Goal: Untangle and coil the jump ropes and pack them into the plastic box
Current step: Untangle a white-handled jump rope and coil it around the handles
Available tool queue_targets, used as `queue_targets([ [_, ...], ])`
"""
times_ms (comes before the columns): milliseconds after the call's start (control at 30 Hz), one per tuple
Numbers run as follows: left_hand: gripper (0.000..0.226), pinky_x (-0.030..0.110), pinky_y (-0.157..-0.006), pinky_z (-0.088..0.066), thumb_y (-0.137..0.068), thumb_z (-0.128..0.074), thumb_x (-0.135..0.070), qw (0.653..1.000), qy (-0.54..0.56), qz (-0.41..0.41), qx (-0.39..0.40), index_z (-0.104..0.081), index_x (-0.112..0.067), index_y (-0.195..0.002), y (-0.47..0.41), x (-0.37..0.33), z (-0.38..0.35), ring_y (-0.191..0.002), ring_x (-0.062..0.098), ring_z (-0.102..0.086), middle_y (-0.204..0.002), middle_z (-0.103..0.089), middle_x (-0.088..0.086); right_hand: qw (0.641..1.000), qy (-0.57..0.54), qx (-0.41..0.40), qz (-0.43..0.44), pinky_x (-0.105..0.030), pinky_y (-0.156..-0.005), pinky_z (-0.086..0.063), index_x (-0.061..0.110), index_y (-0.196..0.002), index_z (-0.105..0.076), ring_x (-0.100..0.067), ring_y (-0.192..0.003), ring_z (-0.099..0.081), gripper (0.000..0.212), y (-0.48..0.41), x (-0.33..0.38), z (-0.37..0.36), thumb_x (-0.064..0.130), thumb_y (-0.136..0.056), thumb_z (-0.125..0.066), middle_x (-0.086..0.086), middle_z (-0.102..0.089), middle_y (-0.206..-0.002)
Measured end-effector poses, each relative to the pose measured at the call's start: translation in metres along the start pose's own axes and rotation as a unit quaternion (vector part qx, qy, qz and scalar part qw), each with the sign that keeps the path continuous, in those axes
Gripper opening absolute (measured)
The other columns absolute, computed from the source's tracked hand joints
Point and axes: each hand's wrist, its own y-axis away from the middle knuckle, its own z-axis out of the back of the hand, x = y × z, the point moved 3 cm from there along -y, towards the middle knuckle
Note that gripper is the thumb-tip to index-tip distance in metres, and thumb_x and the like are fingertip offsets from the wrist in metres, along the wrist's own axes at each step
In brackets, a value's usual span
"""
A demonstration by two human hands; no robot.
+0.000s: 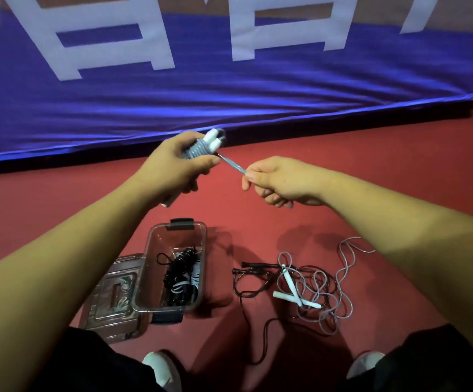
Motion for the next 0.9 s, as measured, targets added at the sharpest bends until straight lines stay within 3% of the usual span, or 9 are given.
queue_targets([
  [133, 0.022, 0.027, -0.047, -0.046, -0.085, -0.074, -0.020, 0.995, -0.087, 0.021, -0.045, -0.062, -0.023, -0.103, -0.012, 0.021, 0.009, -0.050, 0.024, -0.056, -0.079, -0.064, 0.010, 0.999, -0.002, 0.019, -0.035, -0.021, -0.044, -0.022, 0.010, -0.091, -0.055, -0.010, -0.044, -0.024, 0.025, 0.002, 0.009, -0.012, 0.022, -0.104, -0.038, 0.003, -0.033, -0.057],
  [200, 0.030, 0.036, -0.060, -0.055, -0.080, -0.077, -0.033, 0.971, -0.226, 0.014, -0.070, -0.061, -0.032, -0.105, -0.015, 0.031, 0.009, -0.060, 0.025, -0.063, -0.086, -0.068, 0.004, 0.998, 0.064, 0.001, -0.016, -0.022, -0.044, -0.027, 0.009, -0.086, -0.058, -0.013, -0.044, -0.030, 0.027, 0.004, 0.025, -0.020, 0.022, -0.103, -0.041, -0.001, -0.038, -0.057],
  [300, 0.035, 0.044, -0.078, -0.055, -0.078, -0.072, -0.042, 0.937, -0.339, 0.010, -0.083, -0.058, -0.040, -0.110, -0.014, 0.031, 0.006, -0.086, 0.030, -0.065, -0.097, -0.069, 0.000, 0.972, 0.225, -0.038, 0.055, -0.025, -0.049, -0.034, 0.012, -0.077, -0.065, -0.019, -0.049, -0.042, 0.030, 0.007, 0.047, -0.024, 0.026, -0.098, -0.050, -0.004, -0.047, -0.056],
  [367, 0.035, 0.042, -0.080, -0.053, -0.077, -0.069, -0.044, 0.921, -0.387, 0.011, -0.045, -0.057, -0.041, -0.110, -0.011, 0.030, -0.002, -0.094, 0.030, -0.064, -0.101, -0.069, -0.001, 0.954, 0.286, -0.042, 0.084, -0.027, -0.049, -0.032, 0.009, -0.075, -0.067, -0.015, -0.049, -0.040, 0.033, 0.012, 0.053, -0.023, 0.031, -0.095, -0.054, -0.002, -0.047, -0.055],
  [467, 0.031, 0.033, -0.073, -0.051, -0.073, -0.071, -0.044, 0.902, -0.424, 0.016, 0.076, -0.061, -0.039, -0.102, 0.002, 0.029, -0.021, -0.085, 0.023, -0.063, -0.086, -0.066, -0.006, 0.936, 0.333, -0.045, 0.106, -0.030, -0.054, -0.036, 0.006, -0.075, -0.070, -0.017, -0.053, -0.044, 0.031, 0.015, 0.055, -0.024, 0.029, -0.093, -0.059, -0.009, -0.058, -0.061],
  [600, 0.018, 0.029, -0.058, -0.049, -0.075, -0.074, -0.031, 0.905, -0.370, -0.023, 0.209, -0.058, -0.024, -0.079, 0.020, 0.009, -0.042, -0.047, 0.001, -0.053, -0.061, -0.061, -0.006, 0.936, 0.312, -0.107, 0.122, -0.032, -0.067, -0.048, 0.008, -0.077, -0.073, -0.023, -0.072, -0.063, 0.027, 0.013, 0.058, -0.011, 0.027, -0.091, -0.062, -0.011, -0.071, -0.076],
  [700, 0.029, 0.025, -0.050, -0.042, -0.075, -0.081, -0.042, 0.928, -0.277, -0.029, 0.249, -0.062, -0.020, -0.076, 0.031, -0.005, -0.048, -0.043, 0.008, -0.048, -0.054, -0.056, -0.005, 0.946, 0.281, -0.115, 0.113, -0.025, -0.059, -0.042, 0.009, -0.075, -0.072, -0.013, -0.056, -0.053, 0.027, 0.014, 0.054, -0.003, 0.027, -0.092, -0.062, -0.007, -0.066, -0.066],
  [800, 0.032, 0.023, -0.042, -0.036, -0.069, -0.077, -0.052, 0.966, -0.077, 0.027, 0.244, -0.062, -0.023, -0.068, 0.037, -0.013, -0.044, -0.040, 0.020, -0.044, -0.049, -0.054, 0.000, 0.963, 0.212, -0.138, 0.090, -0.017, -0.042, -0.027, 0.010, -0.073, -0.070, -0.005, -0.037, -0.035, 0.027, 0.013, 0.049, 0.005, 0.026, -0.093, -0.061, 0.007, -0.044, -0.040],
  [900, 0.023, 0.021, -0.039, -0.036, -0.079, -0.076, -0.045, 0.976, 0.015, 0.004, 0.218, -0.063, -0.029, -0.070, 0.037, -0.017, -0.037, -0.039, 0.021, -0.046, -0.053, -0.055, 0.006, 0.983, 0.107, -0.138, 0.055, -0.022, -0.043, -0.025, -0.002, -0.083, -0.065, -0.012, -0.042, -0.031, 0.034, 0.013, 0.041, 0.014, 0.028, -0.095, -0.058, 0.000, -0.038, -0.046],
])
